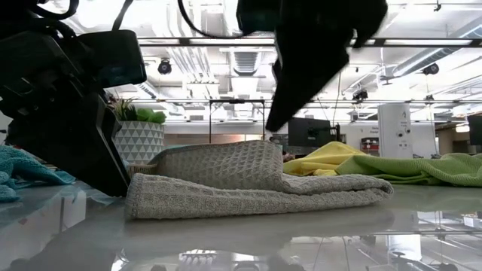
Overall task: Fold microfiber towels
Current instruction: Fold the gray microfiber cloth
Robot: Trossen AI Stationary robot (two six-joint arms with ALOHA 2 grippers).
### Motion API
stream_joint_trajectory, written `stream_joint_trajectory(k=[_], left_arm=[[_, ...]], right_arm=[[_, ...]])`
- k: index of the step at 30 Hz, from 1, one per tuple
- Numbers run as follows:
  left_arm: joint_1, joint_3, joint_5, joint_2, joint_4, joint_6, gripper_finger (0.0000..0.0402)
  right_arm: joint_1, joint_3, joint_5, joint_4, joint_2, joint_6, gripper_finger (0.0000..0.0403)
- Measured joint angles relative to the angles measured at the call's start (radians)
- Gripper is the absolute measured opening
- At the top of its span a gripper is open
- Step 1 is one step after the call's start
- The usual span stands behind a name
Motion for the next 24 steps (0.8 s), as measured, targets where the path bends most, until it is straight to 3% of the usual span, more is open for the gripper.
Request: stream_joint_trajectory(k=[7,10,16,24], left_arm=[[0.000,0.000,0.000,0.000,0.000,0.002,0.0129],[0.000,0.000,0.002,0.000,0.000,0.003,0.0129],[0.000,0.001,0.003,0.000,-0.001,0.003,0.0129],[0.000,0.002,0.006,0.000,-0.002,0.003,0.0129]], right_arm=[[0.000,-0.114,-0.090,0.241,0.000,0.028,0.0203],[0.000,-0.137,-0.111,0.317,0.000,0.042,0.0156],[0.010,-0.145,-0.113,0.423,0.000,0.029,0.0024],[0.020,-0.146,-0.113,0.551,0.005,0.026,0.0009]])
